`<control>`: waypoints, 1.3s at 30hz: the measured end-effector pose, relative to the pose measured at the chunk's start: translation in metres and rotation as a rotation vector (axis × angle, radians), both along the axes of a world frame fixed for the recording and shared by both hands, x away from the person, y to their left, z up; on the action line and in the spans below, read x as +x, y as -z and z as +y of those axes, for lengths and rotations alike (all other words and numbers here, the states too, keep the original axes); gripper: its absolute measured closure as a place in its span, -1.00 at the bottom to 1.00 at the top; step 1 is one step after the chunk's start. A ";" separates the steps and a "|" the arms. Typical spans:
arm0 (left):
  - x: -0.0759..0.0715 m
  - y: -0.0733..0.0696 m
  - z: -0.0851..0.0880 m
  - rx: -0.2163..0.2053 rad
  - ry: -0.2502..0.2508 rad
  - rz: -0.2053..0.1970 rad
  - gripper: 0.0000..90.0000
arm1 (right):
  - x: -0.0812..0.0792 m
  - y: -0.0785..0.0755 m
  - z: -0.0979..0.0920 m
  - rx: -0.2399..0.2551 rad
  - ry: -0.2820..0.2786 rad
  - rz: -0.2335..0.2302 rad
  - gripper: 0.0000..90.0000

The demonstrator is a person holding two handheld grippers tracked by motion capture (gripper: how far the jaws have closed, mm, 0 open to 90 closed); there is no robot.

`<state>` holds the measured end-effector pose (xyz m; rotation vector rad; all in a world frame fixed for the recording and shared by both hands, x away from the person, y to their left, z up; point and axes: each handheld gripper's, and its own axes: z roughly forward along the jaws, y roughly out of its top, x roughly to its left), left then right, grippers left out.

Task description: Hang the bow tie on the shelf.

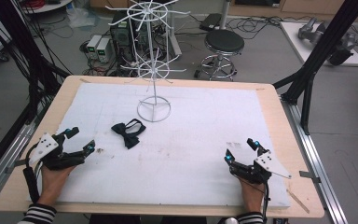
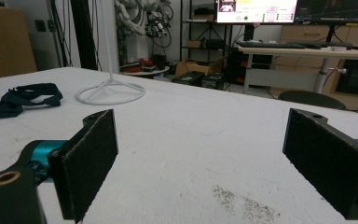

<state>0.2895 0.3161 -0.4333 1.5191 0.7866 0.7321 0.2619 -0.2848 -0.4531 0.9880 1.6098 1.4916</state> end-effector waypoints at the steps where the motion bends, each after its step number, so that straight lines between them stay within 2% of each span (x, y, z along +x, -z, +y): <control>1: 0.002 -0.004 0.000 0.003 0.002 0.003 -0.65 | 0.000 0.000 0.000 -0.001 0.001 0.000 -0.79; 6: 0.016 -0.018 -0.007 0.013 0.032 0.027 -0.64 | 0.000 0.000 0.000 -0.002 0.002 0.001 -0.79; 11: 0.032 -0.024 -0.017 0.031 0.045 0.063 -0.64 | 0.001 0.000 0.000 -0.002 0.002 0.005 -0.79; 13: 0.038 -0.025 -0.021 0.045 0.049 0.081 -0.64 | 0.000 0.000 -0.001 0.022 0.005 0.014 -0.79; 19: 0.051 -0.030 -0.032 0.125 0.064 0.128 -0.63 | 0.000 0.000 -0.001 0.006 0.005 -0.001 -0.79; 23: 0.060 -0.034 -0.040 0.181 0.077 0.168 -0.62 | 0.000 0.000 -0.001 0.012 0.006 0.002 -0.79; 27: 0.068 -0.038 -0.048 0.215 0.098 0.200 -0.55 | 0.000 0.000 -0.001 0.009 0.007 0.002 -0.79; 33: 0.079 -0.042 -0.058 0.271 0.101 0.251 -0.55 | 0.000 0.000 -0.001 0.007 0.008 0.001 -0.79; 39: 0.087 -0.043 -0.070 0.352 0.137 0.297 -0.47 | 0.000 0.000 -0.001 0.008 0.009 0.001 -0.79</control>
